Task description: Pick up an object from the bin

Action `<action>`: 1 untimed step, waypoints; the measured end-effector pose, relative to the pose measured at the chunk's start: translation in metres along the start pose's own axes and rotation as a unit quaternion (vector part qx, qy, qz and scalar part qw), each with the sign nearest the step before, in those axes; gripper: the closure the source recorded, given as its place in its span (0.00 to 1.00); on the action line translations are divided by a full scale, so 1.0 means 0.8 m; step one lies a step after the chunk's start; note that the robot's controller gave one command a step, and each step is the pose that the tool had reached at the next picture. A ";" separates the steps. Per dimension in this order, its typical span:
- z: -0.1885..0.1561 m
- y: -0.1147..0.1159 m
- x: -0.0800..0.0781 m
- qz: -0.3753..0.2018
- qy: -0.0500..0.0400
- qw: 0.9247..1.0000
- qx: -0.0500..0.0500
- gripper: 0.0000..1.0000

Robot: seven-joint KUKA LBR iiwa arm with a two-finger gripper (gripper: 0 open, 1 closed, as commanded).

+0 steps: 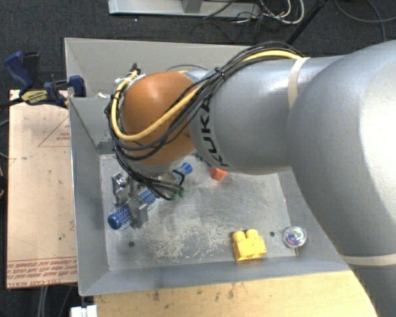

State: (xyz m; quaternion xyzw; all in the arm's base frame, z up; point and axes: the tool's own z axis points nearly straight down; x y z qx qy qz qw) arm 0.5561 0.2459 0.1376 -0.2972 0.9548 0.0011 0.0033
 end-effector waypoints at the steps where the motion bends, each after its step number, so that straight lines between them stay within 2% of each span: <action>1: -0.068 0.001 -0.002 0.001 0.000 1.000 0.000 1.00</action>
Offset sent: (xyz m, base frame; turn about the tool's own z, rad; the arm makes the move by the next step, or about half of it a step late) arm 0.0000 0.0000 0.0519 0.0000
